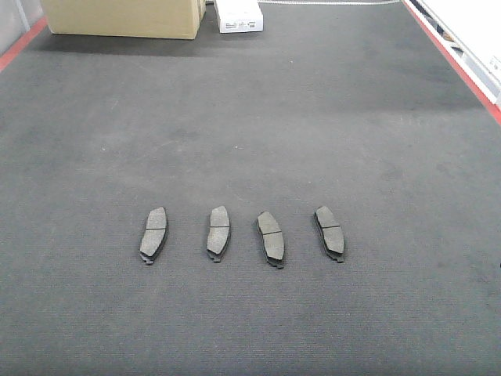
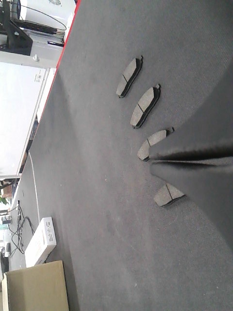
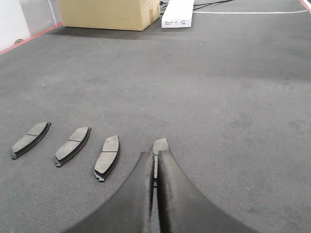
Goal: Move and align brake pads A on conveyor
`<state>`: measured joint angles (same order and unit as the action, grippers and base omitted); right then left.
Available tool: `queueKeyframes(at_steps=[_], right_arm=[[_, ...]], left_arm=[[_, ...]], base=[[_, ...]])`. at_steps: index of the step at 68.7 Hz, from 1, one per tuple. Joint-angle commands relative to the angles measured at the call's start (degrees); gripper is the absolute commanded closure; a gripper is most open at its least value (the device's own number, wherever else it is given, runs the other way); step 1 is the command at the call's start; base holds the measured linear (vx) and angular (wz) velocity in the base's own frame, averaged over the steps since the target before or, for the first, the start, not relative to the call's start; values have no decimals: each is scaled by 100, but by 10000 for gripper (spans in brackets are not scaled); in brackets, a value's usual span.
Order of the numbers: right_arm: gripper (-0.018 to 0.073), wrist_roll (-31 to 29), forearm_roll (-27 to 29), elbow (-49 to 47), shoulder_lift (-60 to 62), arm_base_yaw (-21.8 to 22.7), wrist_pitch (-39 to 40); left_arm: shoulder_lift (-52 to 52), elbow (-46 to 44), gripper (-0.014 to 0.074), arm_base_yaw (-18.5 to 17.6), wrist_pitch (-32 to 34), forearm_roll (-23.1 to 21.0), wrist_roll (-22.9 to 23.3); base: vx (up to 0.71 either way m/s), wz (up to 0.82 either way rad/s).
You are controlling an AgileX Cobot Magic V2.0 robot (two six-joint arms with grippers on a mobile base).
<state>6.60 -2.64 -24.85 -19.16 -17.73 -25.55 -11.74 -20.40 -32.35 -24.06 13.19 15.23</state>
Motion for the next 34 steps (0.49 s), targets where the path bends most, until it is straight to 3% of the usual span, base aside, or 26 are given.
queueKeyframes(at_steps=[1,34], right_arm=[[568,-52,-50,-147,-41,50,436],[568,-52,-50,-147,-41,50,436]], left_arm=[[-50,-157,601,-21,389,32,23],[-50,-157,601,-21,389,32,23]], base=[[0,0],[0,0]])
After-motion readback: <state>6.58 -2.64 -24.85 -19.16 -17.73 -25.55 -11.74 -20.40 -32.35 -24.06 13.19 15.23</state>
